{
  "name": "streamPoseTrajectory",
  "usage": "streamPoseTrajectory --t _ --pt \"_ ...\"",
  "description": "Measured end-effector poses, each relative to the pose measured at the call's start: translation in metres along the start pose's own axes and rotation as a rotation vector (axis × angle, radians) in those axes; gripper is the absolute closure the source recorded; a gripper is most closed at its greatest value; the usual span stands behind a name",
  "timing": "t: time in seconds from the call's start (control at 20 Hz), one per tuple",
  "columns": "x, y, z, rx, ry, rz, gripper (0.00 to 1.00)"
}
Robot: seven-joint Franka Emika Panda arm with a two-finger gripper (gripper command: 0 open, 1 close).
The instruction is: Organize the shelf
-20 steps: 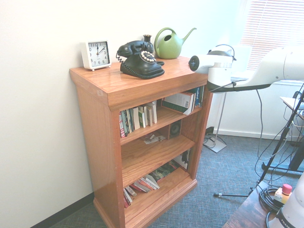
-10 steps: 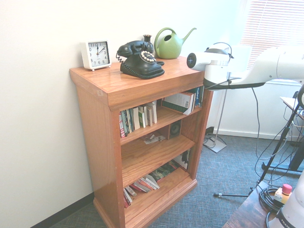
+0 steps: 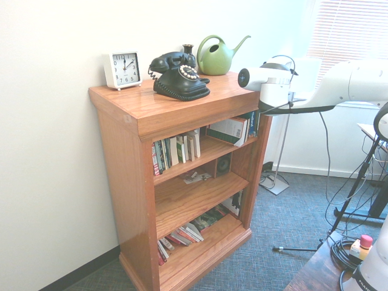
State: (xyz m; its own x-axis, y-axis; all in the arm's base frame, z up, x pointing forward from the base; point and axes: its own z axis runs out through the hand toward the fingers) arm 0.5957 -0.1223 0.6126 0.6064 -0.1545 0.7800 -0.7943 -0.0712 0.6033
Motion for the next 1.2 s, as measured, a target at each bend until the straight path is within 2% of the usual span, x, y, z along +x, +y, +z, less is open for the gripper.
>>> streamPoseTrajectory --t 0.55,0.6,1.2 --pt "0.011 -0.01 0.001 0.003 -0.001 0.008 0.0" --pt "0.012 -0.01 0.002 0.002 -0.002 0.008 1.0" --pt "0.013 -0.025 0.003 0.025 0.011 -0.026 1.0"
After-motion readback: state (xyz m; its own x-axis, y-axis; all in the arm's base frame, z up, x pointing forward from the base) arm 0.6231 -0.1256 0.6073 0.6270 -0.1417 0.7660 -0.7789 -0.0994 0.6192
